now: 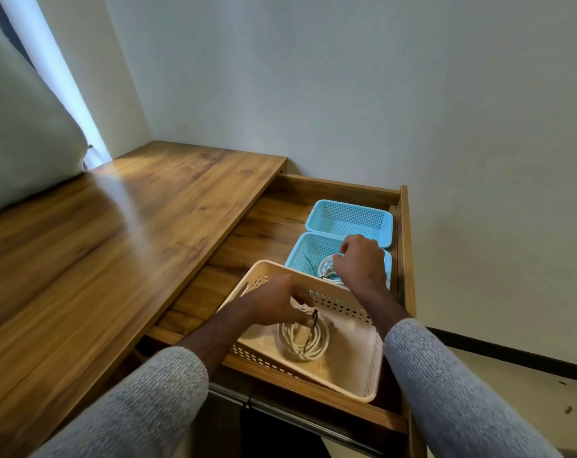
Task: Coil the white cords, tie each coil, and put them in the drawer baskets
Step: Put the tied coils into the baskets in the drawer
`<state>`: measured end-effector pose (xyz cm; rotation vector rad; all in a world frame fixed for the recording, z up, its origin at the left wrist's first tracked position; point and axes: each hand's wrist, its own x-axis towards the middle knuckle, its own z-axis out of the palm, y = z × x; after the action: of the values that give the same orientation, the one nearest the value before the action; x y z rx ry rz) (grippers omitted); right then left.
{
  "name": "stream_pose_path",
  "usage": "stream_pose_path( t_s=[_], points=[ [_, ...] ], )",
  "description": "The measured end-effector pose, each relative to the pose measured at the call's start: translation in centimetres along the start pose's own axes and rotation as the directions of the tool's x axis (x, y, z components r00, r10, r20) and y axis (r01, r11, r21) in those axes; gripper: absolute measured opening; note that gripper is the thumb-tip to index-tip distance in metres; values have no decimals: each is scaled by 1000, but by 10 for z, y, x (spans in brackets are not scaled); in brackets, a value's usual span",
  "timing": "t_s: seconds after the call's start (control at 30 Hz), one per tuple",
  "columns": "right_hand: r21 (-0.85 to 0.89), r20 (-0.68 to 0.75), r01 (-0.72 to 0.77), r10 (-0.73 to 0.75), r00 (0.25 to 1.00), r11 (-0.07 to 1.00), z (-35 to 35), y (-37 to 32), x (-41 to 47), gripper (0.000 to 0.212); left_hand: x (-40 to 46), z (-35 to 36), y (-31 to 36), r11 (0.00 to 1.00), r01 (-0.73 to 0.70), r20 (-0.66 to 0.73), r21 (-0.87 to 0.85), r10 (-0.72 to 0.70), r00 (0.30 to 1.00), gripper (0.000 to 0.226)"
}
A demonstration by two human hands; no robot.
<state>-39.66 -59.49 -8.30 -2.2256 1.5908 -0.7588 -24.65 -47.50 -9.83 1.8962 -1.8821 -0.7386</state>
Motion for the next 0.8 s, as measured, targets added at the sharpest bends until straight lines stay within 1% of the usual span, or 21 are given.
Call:
stream_pose_path(
  t_s=[0.1, 0.2, 0.3, 0.37, 0.47, 0.57, 0.63, 0.67, 0.73, 0.8],
  points=[
    [19, 11, 100, -100, 995, 995, 2, -18, -10, 12, -11, -13, 3, 1000, -4, -71, 4, 4, 997, 41],
    [31, 30, 195, -195, 980, 980, 7, -37, -16, 11, -27, -28, 3, 1000, 10, -170, 10, -8, 985, 29],
    [64, 50, 286, -289, 956, 956, 12, -65, -23, 11, -55, -53, -2, 999, 40, -297, 11, -35, 954, 18],
    [112, 69, 362, -371, 926, 925, 16, -89, -29, 10, -81, -71, -9, 996, 87, -395, -23, -89, 914, 13],
    [160, 109, 492, -511, 853, 856, 25, -136, -43, 14, -126, -100, -27, 980, 185, -562, -79, -197, 803, 3],
    [220, 120, 621, -653, 748, 752, 39, -193, -67, 18, -186, -125, -43, 944, 308, -675, -114, -301, 673, 8],
    [246, 116, 694, -731, 672, 677, 46, -231, -87, 19, -228, -134, -52, 915, 376, -724, -149, -360, 589, 15],
    [266, 126, 720, -764, 633, 640, 49, -253, -101, 19, -254, -137, -57, 894, 415, -749, -170, -391, 535, 17],
    [321, 141, 760, -822, 553, 566, 57, -292, -128, 20, -304, -138, -65, 846, 489, -785, -214, -447, 429, 18],
    [373, 133, 795, -876, 463, 477, 63, -326, -156, 21, -352, -136, -70, 800, 546, -805, -249, -485, 342, 18]
  ],
)
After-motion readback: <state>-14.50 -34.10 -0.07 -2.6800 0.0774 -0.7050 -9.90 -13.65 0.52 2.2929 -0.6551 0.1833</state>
